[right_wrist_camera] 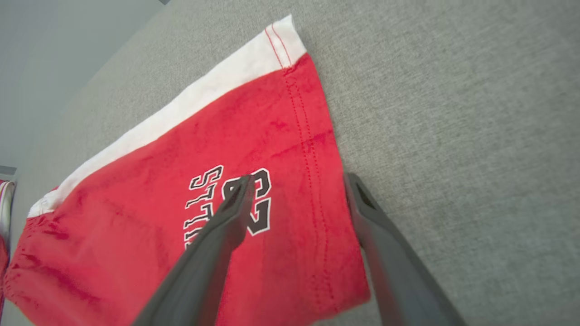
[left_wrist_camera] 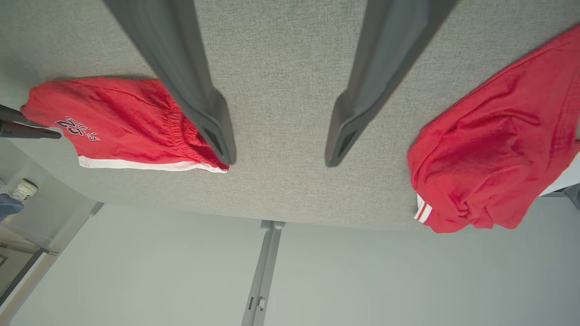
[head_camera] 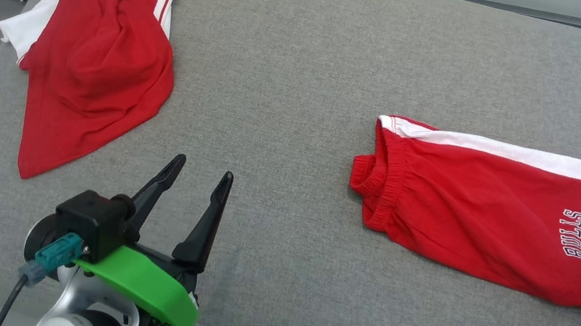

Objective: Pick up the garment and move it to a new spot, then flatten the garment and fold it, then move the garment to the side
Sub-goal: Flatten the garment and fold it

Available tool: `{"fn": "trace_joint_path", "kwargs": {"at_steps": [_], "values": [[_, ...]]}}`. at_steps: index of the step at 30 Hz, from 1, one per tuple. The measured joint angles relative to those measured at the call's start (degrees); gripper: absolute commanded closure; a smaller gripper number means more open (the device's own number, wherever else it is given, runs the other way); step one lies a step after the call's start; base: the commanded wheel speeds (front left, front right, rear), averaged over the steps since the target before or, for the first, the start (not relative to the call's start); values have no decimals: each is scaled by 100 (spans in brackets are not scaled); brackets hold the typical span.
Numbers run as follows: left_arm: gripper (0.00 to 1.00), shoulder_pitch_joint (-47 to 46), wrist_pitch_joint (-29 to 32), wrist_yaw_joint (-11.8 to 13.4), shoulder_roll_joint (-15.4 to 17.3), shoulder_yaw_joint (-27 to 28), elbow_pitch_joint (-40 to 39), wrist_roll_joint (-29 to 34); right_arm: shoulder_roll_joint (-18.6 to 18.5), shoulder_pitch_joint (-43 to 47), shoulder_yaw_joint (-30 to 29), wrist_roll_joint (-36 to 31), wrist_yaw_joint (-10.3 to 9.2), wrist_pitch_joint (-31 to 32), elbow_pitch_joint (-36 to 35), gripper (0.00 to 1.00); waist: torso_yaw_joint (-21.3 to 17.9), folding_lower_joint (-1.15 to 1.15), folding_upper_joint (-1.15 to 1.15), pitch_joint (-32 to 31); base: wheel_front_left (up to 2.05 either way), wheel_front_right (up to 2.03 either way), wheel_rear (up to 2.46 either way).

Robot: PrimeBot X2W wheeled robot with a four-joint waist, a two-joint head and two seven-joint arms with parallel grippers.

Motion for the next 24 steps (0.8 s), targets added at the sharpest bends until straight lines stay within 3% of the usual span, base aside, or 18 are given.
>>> {"fn": "trace_joint_path", "kwargs": {"at_steps": [11, 20, 21, 22, 24], "values": [[0, 3, -205, -1, 168, 145, -78, 115, -289, -345, -122, 89, -60, 411, 296, 0, 136, 0, 0, 204, 0, 0, 0], [0, 7, -352, -34, 280, 309, 124, 113, 142, -559, 23, 213, -60, 614, 333, 0, 144, 0, 0, 216, 0, 0, 0], [0, 8, -365, -54, 280, 326, 137, 112, 177, -583, 20, 214, -59, 612, 341, 18, 146, 0, 0, 213, 0, 0, 0], [0, 8, -397, -54, 281, 346, 165, 111, 214, -608, 1, 236, -59, 611, 367, 47, 148, 0, 0, 209, 0, 0, 0], [0, 11, -408, -55, 303, 380, 219, 110, 289, -666, -69, 297, -59, 566, 428, 70, 152, 0, 0, 202, 0, 0, 0]]}}
